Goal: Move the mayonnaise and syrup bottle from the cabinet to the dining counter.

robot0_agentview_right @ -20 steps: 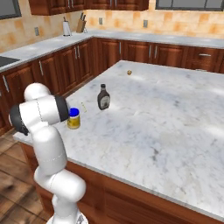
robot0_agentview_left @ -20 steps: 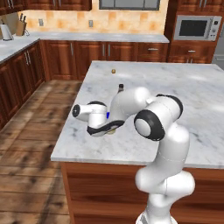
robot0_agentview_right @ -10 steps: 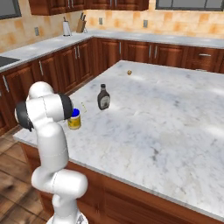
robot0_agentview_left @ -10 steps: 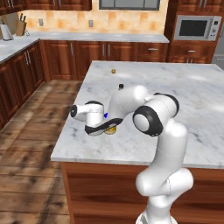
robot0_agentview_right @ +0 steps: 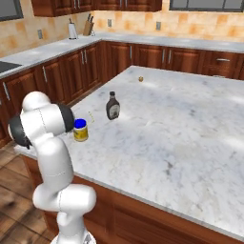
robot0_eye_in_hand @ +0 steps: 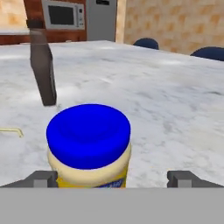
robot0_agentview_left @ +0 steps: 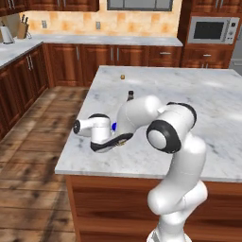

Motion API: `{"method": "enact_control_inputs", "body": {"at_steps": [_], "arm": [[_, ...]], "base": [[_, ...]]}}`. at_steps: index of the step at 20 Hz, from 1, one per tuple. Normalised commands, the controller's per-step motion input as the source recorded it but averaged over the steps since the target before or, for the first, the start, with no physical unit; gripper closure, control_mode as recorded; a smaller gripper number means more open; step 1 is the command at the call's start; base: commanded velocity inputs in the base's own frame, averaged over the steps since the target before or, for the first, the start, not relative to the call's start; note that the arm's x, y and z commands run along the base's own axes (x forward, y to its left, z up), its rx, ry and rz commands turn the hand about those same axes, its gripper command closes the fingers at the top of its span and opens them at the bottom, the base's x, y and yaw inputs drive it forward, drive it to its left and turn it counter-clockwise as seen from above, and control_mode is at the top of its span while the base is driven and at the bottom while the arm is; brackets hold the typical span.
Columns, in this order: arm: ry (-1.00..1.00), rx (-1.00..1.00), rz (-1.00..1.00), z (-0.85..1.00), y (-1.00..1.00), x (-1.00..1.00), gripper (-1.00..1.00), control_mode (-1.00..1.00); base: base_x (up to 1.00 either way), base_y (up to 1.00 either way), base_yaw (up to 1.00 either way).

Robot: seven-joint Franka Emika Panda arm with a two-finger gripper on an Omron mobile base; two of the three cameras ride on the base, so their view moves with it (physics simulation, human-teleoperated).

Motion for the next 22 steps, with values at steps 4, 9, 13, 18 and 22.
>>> {"method": "enact_control_inputs", "body": {"at_steps": [4, 9, 13, 18, 22], "arm": [[-0.24, 0.01, 0.0, 0.03, 0.01, -0.95, -1.0, -1.0], [-0.19, 0.03, 0.0, 0.77, 0.0, -0.96, -1.0, -1.0], [-0.02, 0.05, 0.02, 1.0, 0.0, -0.79, -1.0, -1.0], [0.07, 0.08, 0.03, 1.0, 0.0, -0.64, -1.0, -1.0], [0.27, 0.14, 0.04, 0.73, 0.0, -0.54, -1.0, -1.0]], "base": [[0.0, 0.0, 0.0], [0.0, 0.0, 0.0], [0.0, 0.0, 0.0], [0.0, 0.0, 0.0], [0.0, 0.0, 0.0]]}}
